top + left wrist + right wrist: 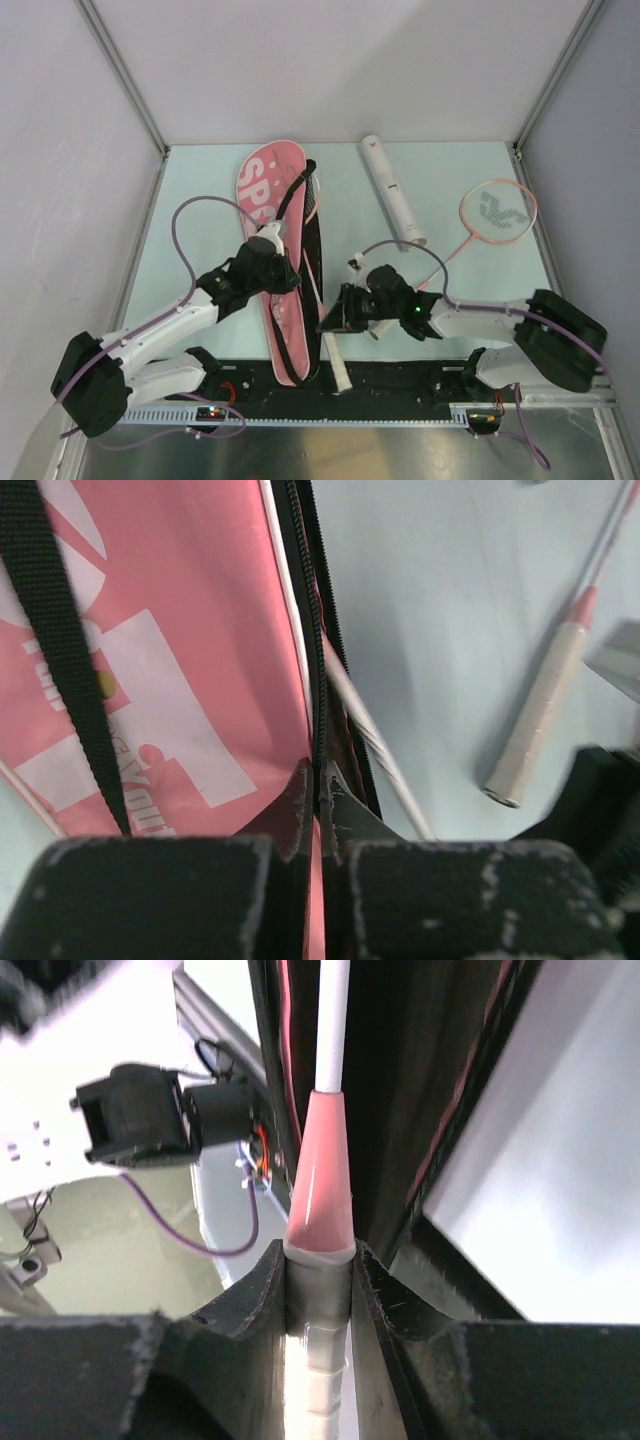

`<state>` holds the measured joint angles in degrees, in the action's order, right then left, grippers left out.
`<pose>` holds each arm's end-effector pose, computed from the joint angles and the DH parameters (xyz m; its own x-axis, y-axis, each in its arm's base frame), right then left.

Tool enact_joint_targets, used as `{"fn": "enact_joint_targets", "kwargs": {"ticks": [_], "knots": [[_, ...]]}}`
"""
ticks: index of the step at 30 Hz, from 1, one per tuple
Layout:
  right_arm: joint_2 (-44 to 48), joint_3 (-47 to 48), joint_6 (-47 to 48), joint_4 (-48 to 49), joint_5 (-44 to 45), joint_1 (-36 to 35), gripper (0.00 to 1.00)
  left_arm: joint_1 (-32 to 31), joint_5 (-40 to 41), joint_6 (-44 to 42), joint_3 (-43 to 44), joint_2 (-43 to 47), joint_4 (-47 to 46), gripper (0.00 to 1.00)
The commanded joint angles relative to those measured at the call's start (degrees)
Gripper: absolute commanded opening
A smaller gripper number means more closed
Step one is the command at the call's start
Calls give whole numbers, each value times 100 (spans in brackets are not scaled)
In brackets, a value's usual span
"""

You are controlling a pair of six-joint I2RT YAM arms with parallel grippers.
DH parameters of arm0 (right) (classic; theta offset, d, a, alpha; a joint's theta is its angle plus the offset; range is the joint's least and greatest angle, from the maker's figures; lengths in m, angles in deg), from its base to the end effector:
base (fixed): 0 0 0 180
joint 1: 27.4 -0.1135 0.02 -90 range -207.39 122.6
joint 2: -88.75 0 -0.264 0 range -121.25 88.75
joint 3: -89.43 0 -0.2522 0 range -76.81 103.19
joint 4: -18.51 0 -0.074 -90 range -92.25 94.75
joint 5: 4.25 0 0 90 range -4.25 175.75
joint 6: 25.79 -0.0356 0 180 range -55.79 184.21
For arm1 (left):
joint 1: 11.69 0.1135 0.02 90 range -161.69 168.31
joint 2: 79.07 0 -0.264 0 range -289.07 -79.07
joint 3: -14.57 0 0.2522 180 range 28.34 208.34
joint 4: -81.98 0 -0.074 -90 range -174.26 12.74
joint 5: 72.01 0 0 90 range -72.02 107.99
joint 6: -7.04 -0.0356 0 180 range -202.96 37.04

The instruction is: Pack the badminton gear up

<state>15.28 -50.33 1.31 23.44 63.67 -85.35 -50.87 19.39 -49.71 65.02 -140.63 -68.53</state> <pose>0.1213 0.2190 0.1777 -0.9702 0.0050 -0.2425 -0.2138 0.4539 0.8650 0.1749 -0.1414 0.2257 -0.7603 -0.0875 -0.6437 0.2396 0.8833 -0.4030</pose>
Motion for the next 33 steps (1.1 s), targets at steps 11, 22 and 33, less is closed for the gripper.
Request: {"fn": "enact_joint_targets", "kwargs": {"ticks": [11,22,33], "knots": [[-2199,1531,941,1387,-358,545,0,-57,-176,1066,-893,1133,-802,0],[-2789,1934,788,1479,400,486,0,-67,-381,1442,-867,1311,-896,0],[-3245,2124,413,1494,1764,31,5,-68,-252,1684,-928,1197,-1136,0]]}}
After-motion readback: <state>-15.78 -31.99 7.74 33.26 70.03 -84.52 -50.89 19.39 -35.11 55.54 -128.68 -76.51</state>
